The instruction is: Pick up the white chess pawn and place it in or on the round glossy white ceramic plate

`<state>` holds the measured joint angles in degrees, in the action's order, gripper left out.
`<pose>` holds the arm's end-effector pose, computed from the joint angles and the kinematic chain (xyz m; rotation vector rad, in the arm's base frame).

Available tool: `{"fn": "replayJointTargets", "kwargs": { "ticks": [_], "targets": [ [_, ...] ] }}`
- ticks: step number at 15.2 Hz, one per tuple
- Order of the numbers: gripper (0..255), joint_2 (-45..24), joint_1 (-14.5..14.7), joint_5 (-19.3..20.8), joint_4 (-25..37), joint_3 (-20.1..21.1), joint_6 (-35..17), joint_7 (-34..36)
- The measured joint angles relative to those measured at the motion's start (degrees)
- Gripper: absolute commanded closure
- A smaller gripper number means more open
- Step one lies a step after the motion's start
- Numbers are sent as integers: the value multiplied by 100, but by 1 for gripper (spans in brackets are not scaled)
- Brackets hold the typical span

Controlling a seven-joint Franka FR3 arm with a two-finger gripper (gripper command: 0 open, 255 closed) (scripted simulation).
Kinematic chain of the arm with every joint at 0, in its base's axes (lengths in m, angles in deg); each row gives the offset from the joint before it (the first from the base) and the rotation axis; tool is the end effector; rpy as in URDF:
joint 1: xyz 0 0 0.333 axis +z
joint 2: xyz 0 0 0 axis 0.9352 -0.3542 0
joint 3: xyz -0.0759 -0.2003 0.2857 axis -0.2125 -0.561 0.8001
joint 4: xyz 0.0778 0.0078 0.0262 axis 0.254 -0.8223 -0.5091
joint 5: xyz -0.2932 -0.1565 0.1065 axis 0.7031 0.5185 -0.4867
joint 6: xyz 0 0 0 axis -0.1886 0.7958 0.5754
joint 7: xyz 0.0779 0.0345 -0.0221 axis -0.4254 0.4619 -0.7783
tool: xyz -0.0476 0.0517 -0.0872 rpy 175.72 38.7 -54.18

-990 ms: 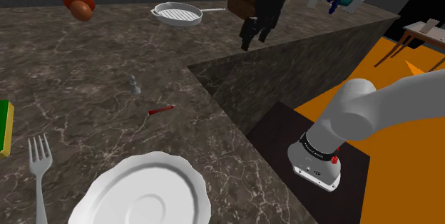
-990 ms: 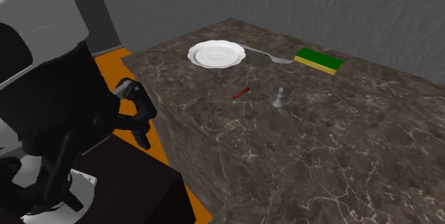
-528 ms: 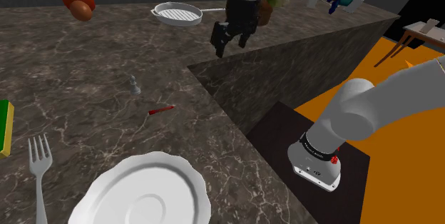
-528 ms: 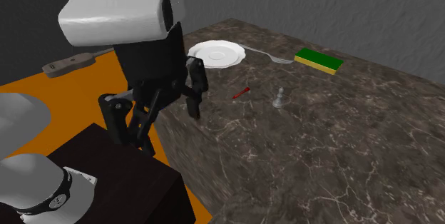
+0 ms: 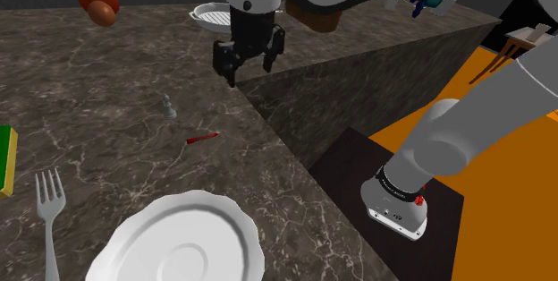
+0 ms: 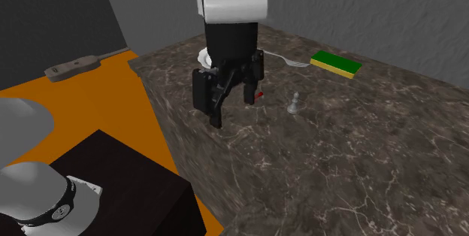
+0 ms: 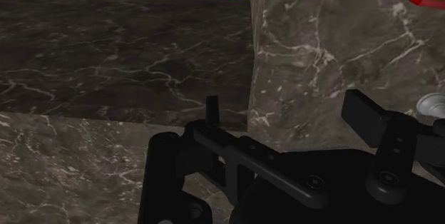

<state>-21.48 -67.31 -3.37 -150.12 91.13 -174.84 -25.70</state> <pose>0.3436 0.2733 0.5886 2.9842 -0.2990 0.1806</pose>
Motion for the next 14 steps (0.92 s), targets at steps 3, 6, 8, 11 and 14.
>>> {"fn": "replayJointTargets", "kwargs": {
  "ticks": [3,6,8,11,14],
  "targets": [
    [0,-767,-6,454,668,433,148,733],
    [0,-1659,128,1061,1453,762,412,1465],
    [0,-2333,374,1533,2018,904,619,1988],
    [0,-3263,890,2159,2977,921,1061,2570],
    [0,-4036,1436,2629,3855,812,1441,2933]
  ]
}}
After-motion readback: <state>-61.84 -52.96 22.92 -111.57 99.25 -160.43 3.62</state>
